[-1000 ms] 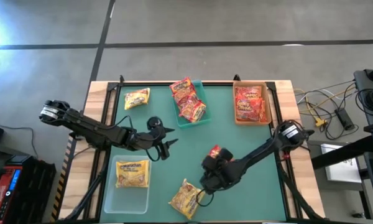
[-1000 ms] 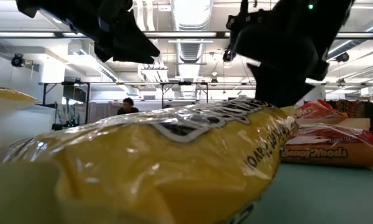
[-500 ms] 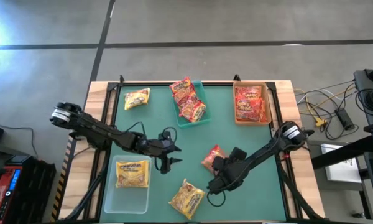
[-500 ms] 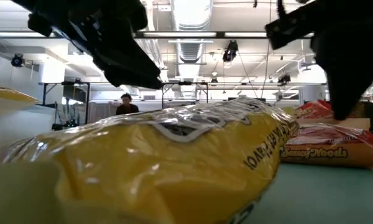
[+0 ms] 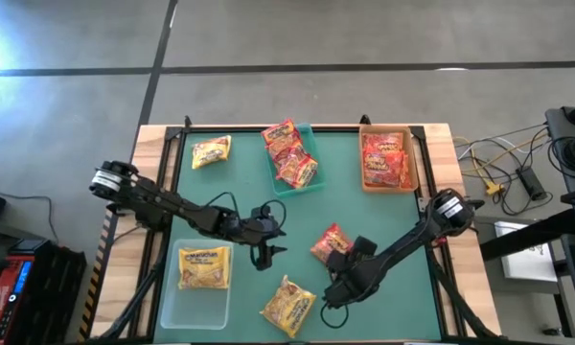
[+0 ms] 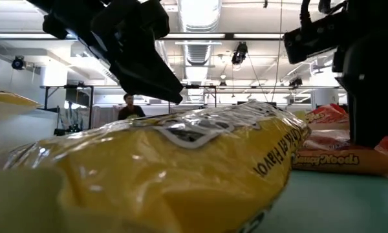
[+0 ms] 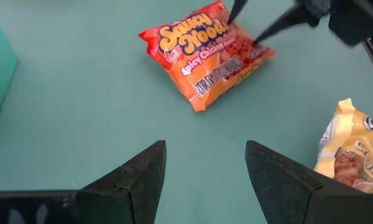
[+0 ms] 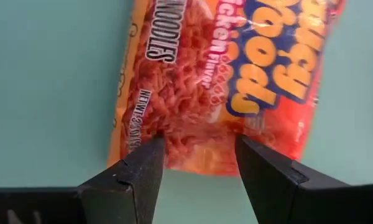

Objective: Sort Maruchan noodles
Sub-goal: Put the orange noodle pack into the orange bin

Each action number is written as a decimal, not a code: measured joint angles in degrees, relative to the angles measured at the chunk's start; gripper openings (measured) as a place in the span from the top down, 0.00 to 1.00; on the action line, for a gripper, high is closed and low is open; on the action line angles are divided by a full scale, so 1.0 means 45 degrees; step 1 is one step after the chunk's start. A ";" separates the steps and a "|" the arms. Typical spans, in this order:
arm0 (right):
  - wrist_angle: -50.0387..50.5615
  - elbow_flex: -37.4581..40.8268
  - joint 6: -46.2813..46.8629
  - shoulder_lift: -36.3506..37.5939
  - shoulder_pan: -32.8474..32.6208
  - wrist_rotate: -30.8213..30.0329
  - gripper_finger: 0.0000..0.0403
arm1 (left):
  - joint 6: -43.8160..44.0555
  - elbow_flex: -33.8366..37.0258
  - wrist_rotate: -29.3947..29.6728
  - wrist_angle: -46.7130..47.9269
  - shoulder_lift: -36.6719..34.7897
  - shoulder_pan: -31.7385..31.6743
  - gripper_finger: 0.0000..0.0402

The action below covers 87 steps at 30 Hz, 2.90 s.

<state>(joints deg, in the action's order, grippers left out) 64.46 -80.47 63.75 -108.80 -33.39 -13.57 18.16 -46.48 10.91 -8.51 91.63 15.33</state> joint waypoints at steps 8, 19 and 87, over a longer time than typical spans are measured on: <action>-0.0716 0.0008 0.0975 -0.0754 0.0104 -0.1600 0.52 | 0.0303 -0.0166 -0.0002 -0.0037 -0.0038 0.0024 0.49; -0.4920 -0.0640 0.0150 -0.0728 0.0719 -0.4331 0.52 | 0.2193 -0.0065 -0.0013 -0.0009 -0.0037 0.0024 0.49; -0.5691 0.0443 -0.0666 0.0227 0.1480 -0.3676 0.52 | 0.5118 0.1516 0.0113 -0.2898 0.1478 0.0083 0.49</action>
<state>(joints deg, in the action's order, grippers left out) 38.85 -78.48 60.75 -107.78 -26.73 -30.11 41.19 -39.66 11.42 -21.55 98.28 15.70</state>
